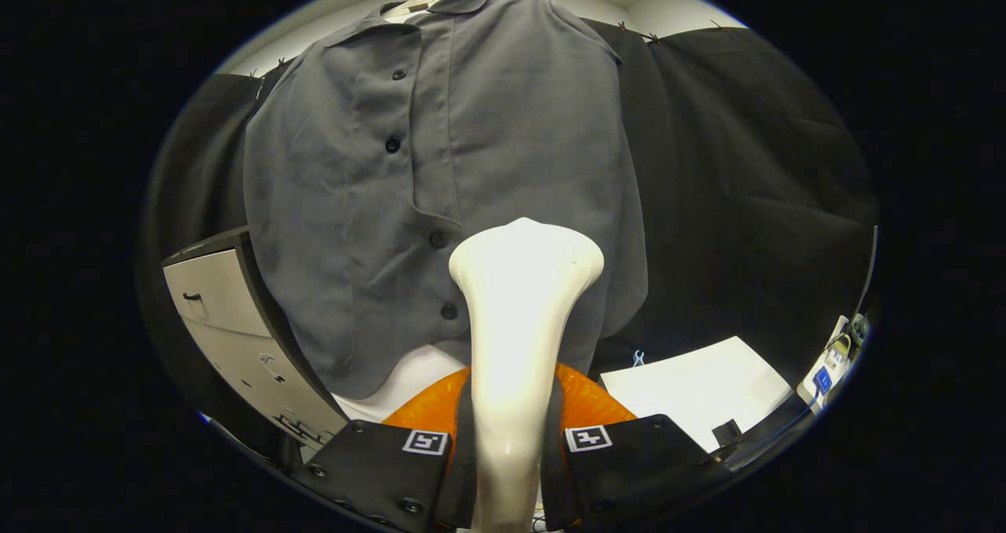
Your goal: Iron the clothes twice with a garment steamer, once on the left side and once on the right side.
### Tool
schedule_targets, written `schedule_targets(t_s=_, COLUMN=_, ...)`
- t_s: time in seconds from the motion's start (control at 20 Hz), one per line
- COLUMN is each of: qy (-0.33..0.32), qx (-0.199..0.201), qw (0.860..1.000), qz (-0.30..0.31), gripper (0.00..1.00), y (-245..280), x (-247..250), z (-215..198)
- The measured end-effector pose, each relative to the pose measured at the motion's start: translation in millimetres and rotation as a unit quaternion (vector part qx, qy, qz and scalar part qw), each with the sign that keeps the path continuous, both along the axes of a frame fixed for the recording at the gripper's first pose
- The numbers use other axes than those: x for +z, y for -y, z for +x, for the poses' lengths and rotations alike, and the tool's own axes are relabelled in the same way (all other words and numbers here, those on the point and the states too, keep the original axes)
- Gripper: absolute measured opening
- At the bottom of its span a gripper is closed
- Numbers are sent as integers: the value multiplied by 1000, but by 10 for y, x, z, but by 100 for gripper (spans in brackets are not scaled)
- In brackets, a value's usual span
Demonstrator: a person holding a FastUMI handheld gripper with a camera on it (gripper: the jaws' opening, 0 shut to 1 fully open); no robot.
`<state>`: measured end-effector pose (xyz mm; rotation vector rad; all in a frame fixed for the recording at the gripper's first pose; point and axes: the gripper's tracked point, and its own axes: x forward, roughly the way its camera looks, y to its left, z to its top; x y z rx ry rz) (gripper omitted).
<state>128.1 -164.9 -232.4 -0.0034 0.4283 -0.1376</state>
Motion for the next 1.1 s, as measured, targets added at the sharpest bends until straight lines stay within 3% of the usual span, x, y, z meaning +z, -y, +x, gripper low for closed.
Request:
schedule_targets(t_s=0.45, qy=12, qx=-1, qw=1000, qz=1, gripper=40, y=-108, x=205, z=-101)
schedule_targets(t_s=1.1, qy=125, qx=35, qw=992, qz=-6, gripper=40, y=-1055, x=1565, z=-639)
